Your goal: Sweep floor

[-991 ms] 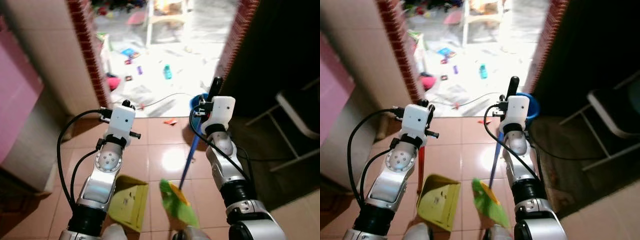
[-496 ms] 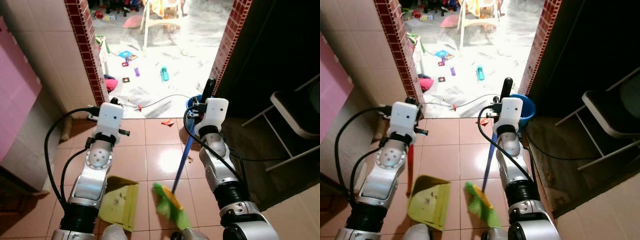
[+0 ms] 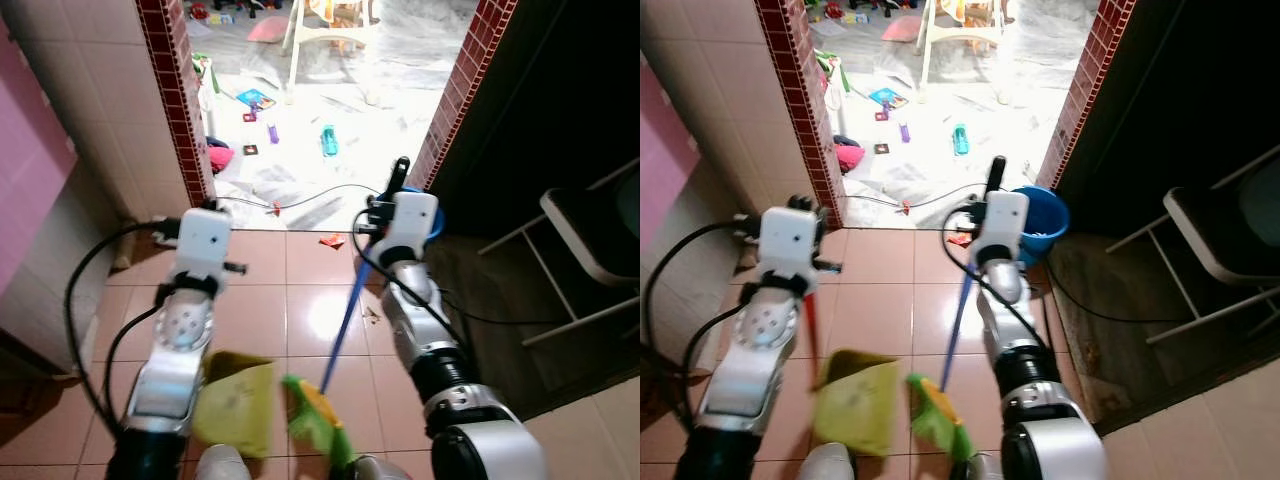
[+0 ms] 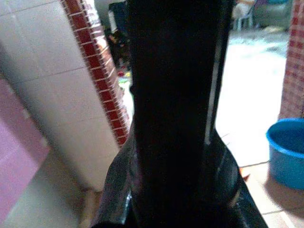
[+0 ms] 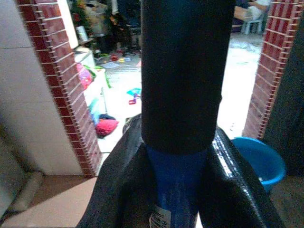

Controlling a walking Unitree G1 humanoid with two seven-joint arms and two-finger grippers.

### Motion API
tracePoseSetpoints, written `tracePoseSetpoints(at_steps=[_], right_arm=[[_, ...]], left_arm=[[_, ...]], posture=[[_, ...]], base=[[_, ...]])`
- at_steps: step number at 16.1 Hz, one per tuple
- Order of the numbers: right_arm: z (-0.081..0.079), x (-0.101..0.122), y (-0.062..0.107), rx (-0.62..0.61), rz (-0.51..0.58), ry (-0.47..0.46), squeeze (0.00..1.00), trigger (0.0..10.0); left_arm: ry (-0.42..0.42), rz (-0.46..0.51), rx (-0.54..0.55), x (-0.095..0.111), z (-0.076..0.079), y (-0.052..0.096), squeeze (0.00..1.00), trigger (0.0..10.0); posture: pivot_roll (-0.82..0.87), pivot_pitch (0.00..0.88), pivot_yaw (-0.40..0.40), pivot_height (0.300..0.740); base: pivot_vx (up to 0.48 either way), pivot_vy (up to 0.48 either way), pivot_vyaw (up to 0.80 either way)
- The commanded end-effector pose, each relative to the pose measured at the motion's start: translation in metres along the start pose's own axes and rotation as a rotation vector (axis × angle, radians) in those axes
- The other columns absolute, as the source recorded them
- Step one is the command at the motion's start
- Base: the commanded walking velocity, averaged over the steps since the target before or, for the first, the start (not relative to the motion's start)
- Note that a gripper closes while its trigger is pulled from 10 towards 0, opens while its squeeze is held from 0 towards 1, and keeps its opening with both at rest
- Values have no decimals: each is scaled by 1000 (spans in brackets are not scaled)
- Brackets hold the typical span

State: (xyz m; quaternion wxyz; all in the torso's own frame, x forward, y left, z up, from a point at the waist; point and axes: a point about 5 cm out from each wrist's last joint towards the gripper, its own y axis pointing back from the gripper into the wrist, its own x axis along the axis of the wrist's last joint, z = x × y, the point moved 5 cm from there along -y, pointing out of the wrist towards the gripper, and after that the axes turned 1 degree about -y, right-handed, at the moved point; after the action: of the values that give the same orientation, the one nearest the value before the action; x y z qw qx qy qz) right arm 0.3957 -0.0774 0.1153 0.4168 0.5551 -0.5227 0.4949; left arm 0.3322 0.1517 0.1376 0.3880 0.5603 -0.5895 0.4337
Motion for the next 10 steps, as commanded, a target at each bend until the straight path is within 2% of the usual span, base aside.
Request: tracePoseSetpoints(at_steps=[1,5,7,9,10], right_arm=[[-5,8,-4,23,25,3,0,10000],[8,9,-5,8,32,28,0,10000],[21,16,-3,-40,62,42,0,10000],[28,20,0,-61,80,57,0,10000],[46,21,8,-107,90,81,0,10000]], left_arm=[[-23,39,38,12,-6,0,0,10000],[7,25,22,11,6,1,0,10000],[27,28,-27,11,18,-4,0,10000],[46,23,-55,10,27,-7,0,10000],[83,20,-100,11,43,-13,0,10000]], posture=[[223,38,-106,740],[192,40,-107,740],[105,29,-46,740],[86,28,-35,740],[6,23,2,740]], base=[[0,0,0],[0,0,0],[0,0,0],[0,0,0],[0,0,0]])
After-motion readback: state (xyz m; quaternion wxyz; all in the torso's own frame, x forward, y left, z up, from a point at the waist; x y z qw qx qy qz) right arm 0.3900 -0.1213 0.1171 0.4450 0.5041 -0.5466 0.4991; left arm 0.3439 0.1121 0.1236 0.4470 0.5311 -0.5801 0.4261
